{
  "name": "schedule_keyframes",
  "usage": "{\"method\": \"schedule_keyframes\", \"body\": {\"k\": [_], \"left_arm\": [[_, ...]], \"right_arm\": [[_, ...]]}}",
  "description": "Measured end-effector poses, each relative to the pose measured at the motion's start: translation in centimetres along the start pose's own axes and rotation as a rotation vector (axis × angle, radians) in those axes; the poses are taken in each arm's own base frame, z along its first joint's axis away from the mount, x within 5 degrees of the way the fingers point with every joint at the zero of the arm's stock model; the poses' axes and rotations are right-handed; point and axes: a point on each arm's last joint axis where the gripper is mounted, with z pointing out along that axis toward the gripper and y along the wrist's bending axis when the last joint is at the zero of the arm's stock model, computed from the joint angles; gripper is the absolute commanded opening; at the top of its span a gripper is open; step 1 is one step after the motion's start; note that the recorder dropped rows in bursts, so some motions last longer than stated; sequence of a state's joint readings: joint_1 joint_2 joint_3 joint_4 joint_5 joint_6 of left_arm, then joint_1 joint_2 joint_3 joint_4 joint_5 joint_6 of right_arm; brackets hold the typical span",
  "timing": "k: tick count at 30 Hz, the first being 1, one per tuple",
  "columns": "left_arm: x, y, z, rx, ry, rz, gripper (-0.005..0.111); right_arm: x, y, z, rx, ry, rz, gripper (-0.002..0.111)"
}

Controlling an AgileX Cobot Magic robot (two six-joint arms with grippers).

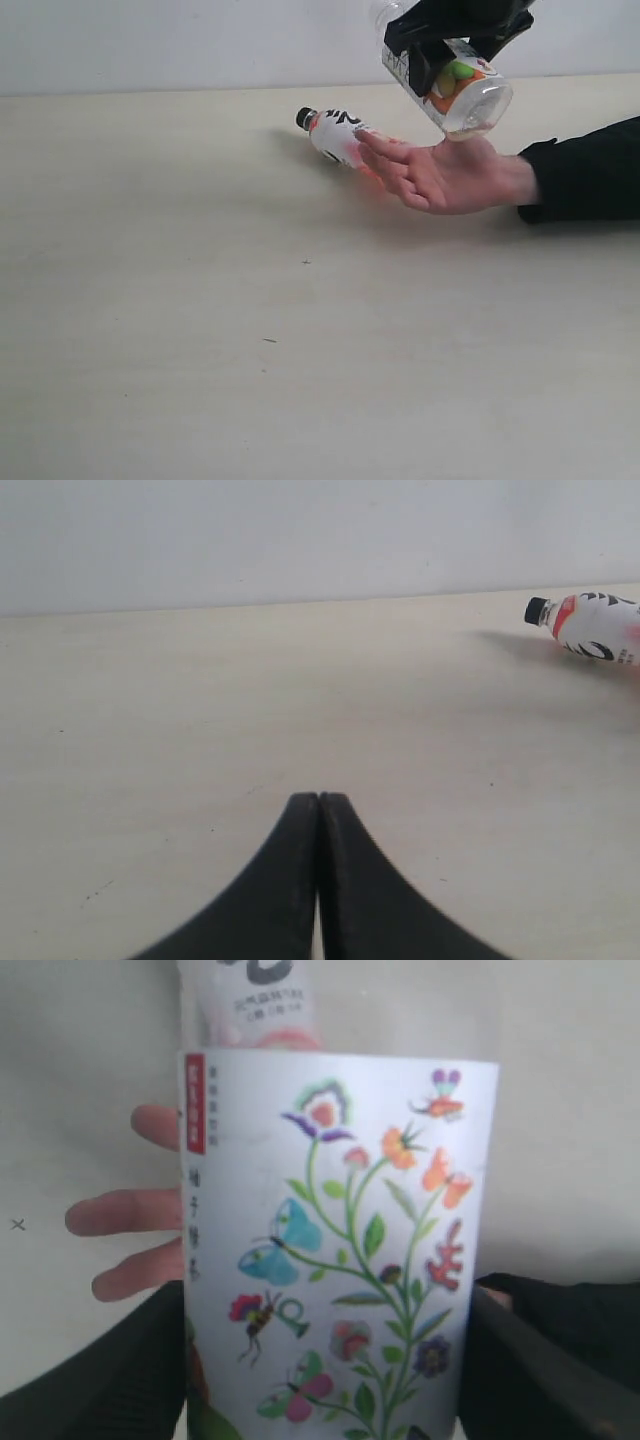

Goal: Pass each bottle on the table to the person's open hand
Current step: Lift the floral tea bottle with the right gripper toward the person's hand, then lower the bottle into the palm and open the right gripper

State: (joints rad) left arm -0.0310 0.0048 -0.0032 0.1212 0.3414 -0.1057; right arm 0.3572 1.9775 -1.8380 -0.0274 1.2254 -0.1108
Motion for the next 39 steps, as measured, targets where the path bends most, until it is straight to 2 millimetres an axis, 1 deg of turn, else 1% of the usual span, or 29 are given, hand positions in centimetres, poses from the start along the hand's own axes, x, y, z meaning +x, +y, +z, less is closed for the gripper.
{"method": "schedule_keyframes", "body": {"k": [3, 7, 11, 16, 21, 23, 27, 35, 37, 39], "left_arm": [[0.0, 0.0, 0.0, 0.0, 0.0, 0.0, 0.003], [0.0, 0.0, 0.0, 0.0, 0.0, 0.0, 0.003], [0.0, 0.0, 0.0, 0.0, 0.0, 0.0, 0.003], [0.0, 0.0, 0.0, 0.0, 0.0, 0.0, 0.003], [0.0, 0.0, 0.0, 0.0, 0.0, 0.0, 0.003], [0.0, 0.0, 0.0, 0.0, 0.0, 0.0, 0.003], [0.0, 0.0, 0.0, 0.0, 0.0, 0.0, 0.003], [0.0, 0.0, 0.0, 0.0, 0.0, 0.0, 0.003], [0.0, 0.0, 0.0, 0.0, 0.0, 0.0, 0.003], [0.0, 0.0, 0.0, 0.0, 0.0, 0.0, 0.003]], "right_arm": [[0.8, 0.0, 0.7, 0.004, 0.037, -0.002, 0.0], [1.9, 0.2, 2.2, -0.001, 0.104, -0.004, 0.0], [2.8, 0.2, 3.3, 0.002, 0.151, -0.007, 0.0], [3.4, 0.3, 3.9, 0.0, 0.183, 0.007, 0.0], [3.4, 0.4, 4.6, -0.005, 0.2, 0.018, 0.0], [3.4, 0.5, 5.2, -0.013, 0.213, 0.021, 0.003], [3.5, 0.5, 5.8, -0.018, 0.226, 0.025, 0.017], [3.4, 0.7, 5.8, -0.033, 0.225, 0.034, 0.064], [3.4, 0.7, 5.8, -0.034, 0.225, 0.035, 0.071], [3.4, 0.7, 5.8, -0.035, 0.225, 0.035, 0.075]]}}
